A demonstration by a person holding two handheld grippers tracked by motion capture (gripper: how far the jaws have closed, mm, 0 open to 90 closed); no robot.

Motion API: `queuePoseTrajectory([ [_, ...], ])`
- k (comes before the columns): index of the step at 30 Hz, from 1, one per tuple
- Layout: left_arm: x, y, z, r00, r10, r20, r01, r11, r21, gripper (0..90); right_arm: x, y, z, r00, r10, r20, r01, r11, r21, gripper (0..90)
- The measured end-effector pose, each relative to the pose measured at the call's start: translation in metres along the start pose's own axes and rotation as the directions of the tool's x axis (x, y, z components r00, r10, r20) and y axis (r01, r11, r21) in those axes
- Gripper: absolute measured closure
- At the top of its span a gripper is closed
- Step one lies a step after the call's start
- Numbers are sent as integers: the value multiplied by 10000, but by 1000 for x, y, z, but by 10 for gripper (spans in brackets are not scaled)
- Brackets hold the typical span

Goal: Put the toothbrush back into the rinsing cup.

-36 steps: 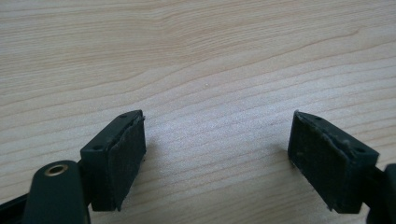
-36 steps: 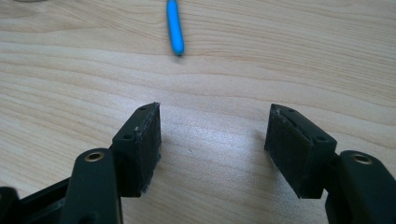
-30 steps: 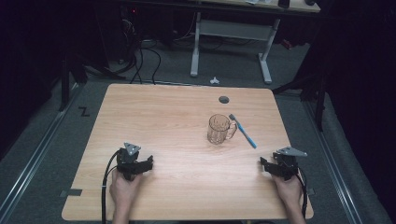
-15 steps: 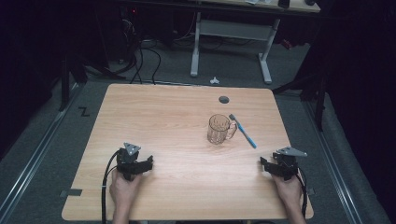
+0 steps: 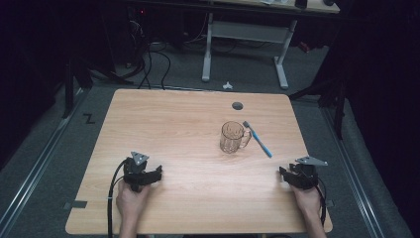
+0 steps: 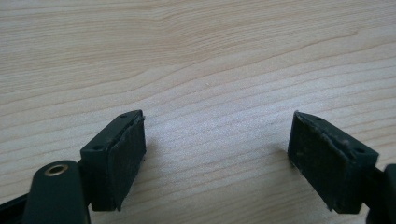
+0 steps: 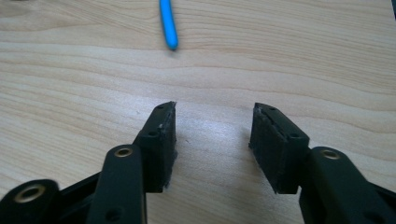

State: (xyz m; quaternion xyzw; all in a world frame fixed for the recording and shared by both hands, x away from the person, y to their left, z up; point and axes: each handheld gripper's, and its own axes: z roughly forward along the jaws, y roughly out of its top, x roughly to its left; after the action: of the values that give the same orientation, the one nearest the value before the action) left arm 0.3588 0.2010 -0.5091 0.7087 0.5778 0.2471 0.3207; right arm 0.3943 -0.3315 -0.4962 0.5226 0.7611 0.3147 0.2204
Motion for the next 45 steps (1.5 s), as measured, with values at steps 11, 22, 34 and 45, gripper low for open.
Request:
queuePoseTrajectory([
  [11, 0, 0, 0, 10000, 1, 4, -1, 10000, 6, 198, 3, 3, -7, 9991, -290, -301, 289, 9996, -31, 555],
  [22, 0, 0, 0, 10000, 15, -4, -15, 10000, 19, 198, 8, 14, -11, 9967, -66, -805, 35, 9993, -379, 628],
  [34, 0, 0, 0, 10000, 23, -10, -23, 10000, 25, 198, 14, 24, -10, 9942, -495, -951, 462, 9983, -359, 638],
  [45, 0, 0, 0, 10000, 34, -10, -34, 10000, 31, 198, 19, 46, -6, 9905, -936, -1009, 913, 9955, -269, 646],
])
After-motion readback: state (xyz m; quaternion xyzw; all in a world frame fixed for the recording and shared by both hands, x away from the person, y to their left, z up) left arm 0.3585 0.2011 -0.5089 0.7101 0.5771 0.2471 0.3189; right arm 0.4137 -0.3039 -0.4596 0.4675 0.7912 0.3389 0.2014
